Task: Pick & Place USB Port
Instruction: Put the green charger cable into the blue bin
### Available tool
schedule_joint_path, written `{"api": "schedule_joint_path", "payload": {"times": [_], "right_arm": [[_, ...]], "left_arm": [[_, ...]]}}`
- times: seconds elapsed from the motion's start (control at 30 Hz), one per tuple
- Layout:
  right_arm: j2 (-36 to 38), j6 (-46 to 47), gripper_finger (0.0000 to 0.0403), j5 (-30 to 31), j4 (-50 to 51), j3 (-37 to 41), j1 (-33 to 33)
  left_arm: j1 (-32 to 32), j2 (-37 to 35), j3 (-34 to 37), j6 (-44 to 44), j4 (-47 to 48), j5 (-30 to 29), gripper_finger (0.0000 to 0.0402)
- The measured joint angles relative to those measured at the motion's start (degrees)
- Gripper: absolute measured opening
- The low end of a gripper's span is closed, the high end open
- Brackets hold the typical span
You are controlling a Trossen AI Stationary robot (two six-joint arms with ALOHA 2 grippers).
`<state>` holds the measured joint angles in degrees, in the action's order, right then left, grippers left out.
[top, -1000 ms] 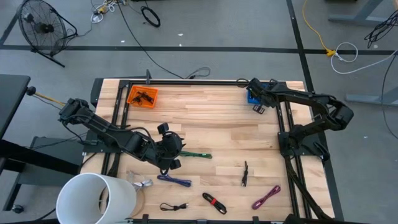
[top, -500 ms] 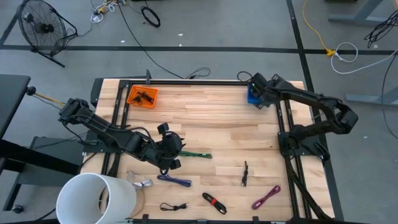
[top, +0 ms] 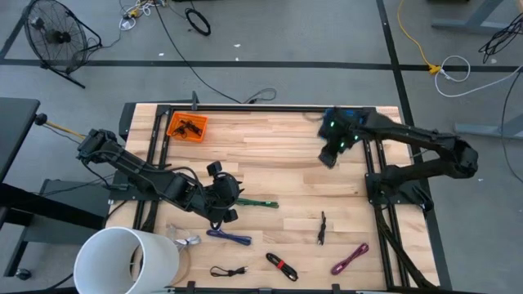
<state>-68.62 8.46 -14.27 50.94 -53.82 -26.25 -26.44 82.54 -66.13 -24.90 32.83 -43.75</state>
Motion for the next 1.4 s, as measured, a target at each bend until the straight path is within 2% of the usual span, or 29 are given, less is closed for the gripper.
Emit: {"api": "schedule_joint_path", "payload": {"times": [0.1, 0.27, 0.4, 0.57, 0.87, 0.97, 1.13, 1.27, 1.4], "right_arm": [[0.00, 3.65, 0.0153, -1.00, -3.49, 0.02, 8.40], [-0.41, 7.82, 0.0152, 4.57, -10.10, 0.04, 19.60], [-1.41, 9.55, 0.0152, 6.42, -16.90, 0.04, 25.81], [-2.46, 9.30, 0.0152, 9.07, -24.39, 0.06, 31.30], [-2.69, 8.84, 0.0152, 12.34, -27.19, 0.07, 34.77], [-2.69, 8.84, 0.0152, 12.35, -27.13, 0.07, 34.78], [-2.69, 8.43, 0.0152, 12.36, -27.37, 0.09, 34.78], [-2.69, 8.22, 0.0152, 12.36, -27.49, 0.09, 34.78], [-2.69, 7.55, 0.0152, 12.36, -27.85, 0.09, 34.78]], "left_arm": [[0.02, 0.01, 0.00, 0.00, -0.01, 0.02, 0.0101], [0.02, 0.01, 0.00, 0.02, 0.01, 0.04, 0.0101], [0.57, 0.86, 0.00, 1.81, -0.02, 0.93, 0.0100], [2.76, 6.60, 0.00, 8.67, -1.01, 2.14, 0.0099], [7.33, 19.33, 0.02, 16.61, -3.53, 15.52, 0.0109], [8.30, 20.40, 0.02, 16.38, -4.40, 19.12, 0.0127], [9.43, 20.39, 0.02, 15.97, -4.32, 20.92, 0.0167], [10.71, 20.40, 0.02, 13.25, -4.54, 27.07, 0.0195], [11.35, 20.78, 0.02, 12.15, -3.99, 27.51, 0.0212]]}}
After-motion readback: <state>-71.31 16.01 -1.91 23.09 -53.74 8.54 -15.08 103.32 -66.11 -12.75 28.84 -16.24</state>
